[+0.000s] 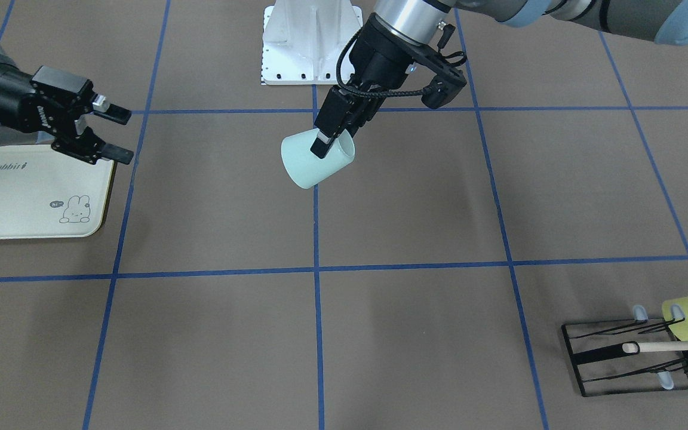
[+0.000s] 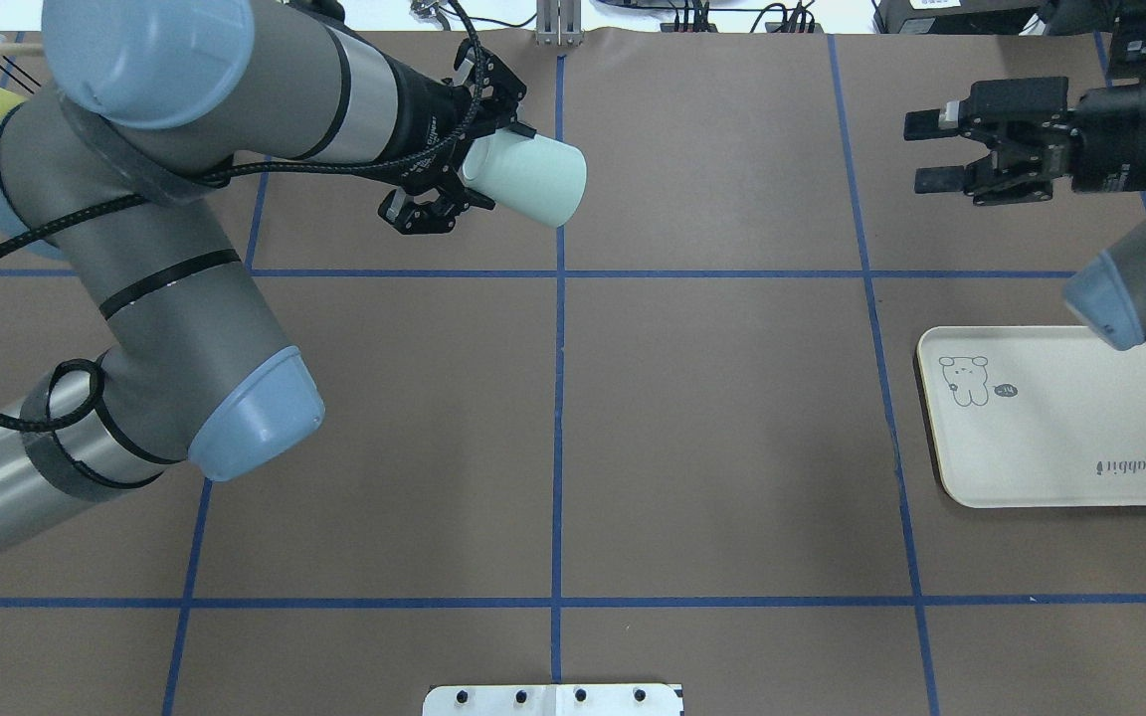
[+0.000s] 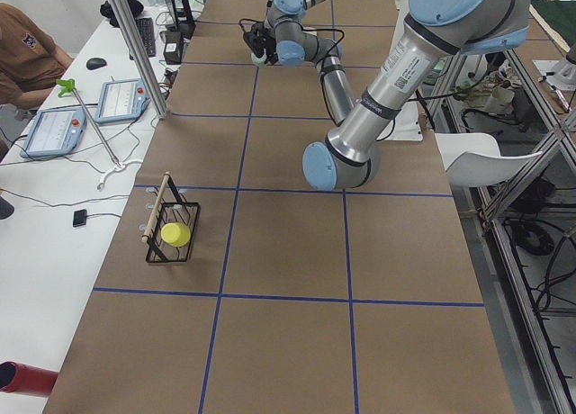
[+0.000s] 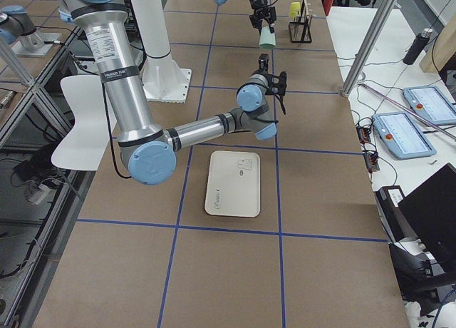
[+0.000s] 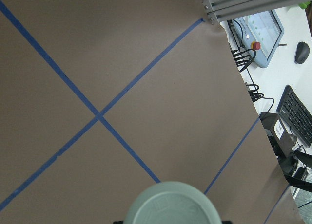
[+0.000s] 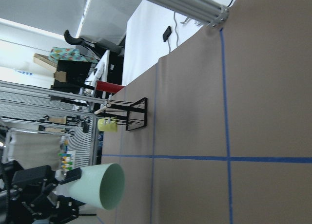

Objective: Left arm grabs green cup and hands to right arm on tray

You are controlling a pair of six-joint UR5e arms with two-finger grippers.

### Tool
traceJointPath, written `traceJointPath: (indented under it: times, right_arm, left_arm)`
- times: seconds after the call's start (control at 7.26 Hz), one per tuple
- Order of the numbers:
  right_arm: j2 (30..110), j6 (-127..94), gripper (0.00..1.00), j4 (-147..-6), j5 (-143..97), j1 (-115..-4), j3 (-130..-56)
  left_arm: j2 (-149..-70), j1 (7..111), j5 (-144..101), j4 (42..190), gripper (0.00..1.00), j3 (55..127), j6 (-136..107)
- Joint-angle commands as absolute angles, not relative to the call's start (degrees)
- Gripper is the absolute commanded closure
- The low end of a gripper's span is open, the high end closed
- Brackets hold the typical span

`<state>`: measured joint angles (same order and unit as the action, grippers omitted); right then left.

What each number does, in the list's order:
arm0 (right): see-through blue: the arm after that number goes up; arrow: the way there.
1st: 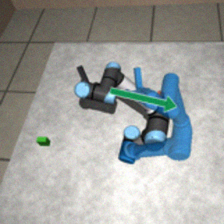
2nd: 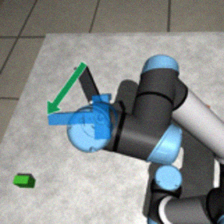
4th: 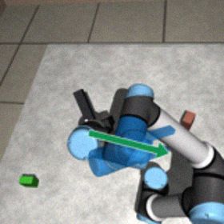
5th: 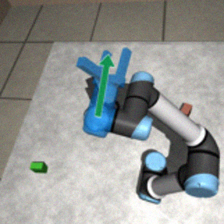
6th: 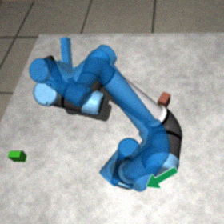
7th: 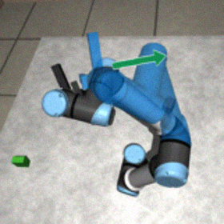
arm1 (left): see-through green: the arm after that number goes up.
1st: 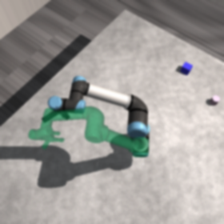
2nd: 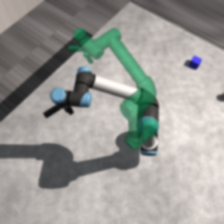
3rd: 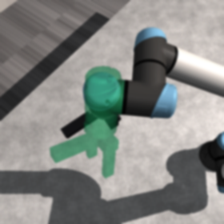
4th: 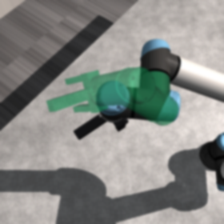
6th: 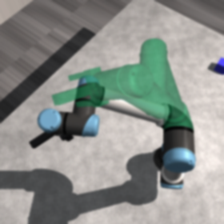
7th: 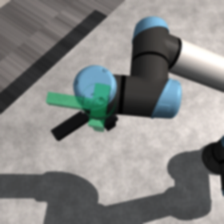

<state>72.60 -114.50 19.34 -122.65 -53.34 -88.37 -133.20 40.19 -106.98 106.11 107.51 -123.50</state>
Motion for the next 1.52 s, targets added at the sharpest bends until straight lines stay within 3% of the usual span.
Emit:
traceJointPath:
  times: [0.0,0.69,1.38]
  right_arm:
    - [71.20,-119.86,0.00,27.14,-115.41,-47.03,-89.38]
    - [70.05,-125.41,0.00,35.84,-106.64,-44.83,-89.47]
    - [69.44,-125.42,0.00,36.04,-106.44,-41.05,-89.74]
  left_arm:
    - [-134.82,38.86,-107.23,106.26,0.88,108.72,-126.11]
    - [-135.61,39.37,-116.81,110.21,0.91,111.08,-135.50]
    - [-135.70,39.55,-116.37,111.09,0.91,111.10,-144.31]
